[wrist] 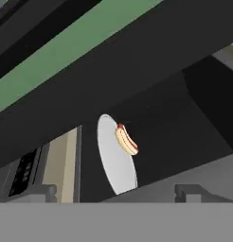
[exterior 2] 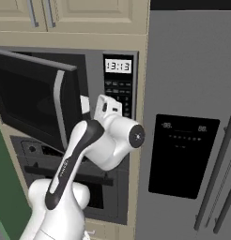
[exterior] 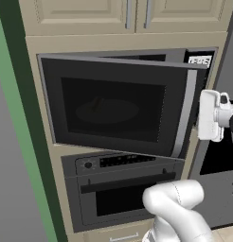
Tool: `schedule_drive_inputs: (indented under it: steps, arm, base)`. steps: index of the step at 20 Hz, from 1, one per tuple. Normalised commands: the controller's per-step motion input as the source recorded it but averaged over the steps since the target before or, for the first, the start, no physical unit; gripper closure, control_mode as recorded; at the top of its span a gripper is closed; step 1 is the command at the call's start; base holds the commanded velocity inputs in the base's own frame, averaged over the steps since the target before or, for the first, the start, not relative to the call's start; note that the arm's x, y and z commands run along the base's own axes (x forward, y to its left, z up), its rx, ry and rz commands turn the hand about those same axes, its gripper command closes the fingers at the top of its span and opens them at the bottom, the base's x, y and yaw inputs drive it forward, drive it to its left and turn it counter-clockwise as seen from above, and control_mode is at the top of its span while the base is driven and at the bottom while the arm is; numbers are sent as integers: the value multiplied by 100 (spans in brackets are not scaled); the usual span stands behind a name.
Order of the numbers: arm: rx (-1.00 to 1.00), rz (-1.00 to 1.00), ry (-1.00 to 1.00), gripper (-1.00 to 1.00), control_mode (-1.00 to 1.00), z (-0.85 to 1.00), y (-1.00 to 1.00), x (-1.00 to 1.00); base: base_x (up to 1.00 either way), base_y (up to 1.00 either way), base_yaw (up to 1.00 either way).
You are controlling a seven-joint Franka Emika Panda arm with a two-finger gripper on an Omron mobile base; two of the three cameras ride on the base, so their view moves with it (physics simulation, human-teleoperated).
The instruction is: Open the microwave door.
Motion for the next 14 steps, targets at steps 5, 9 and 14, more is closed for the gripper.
schedule_drive_inputs:
  steps: [5,9,14]
  arm:
    - [0,23,-10,-100,-100,-1,32,2]
    - [-2,23,-10,-100,-100,0,64,-33]
    - [-3,25,-8,-100,-100,0,90,-63]
  base:
    - [0,0,0]
    - [0,0,0]
    - [0,0,0]
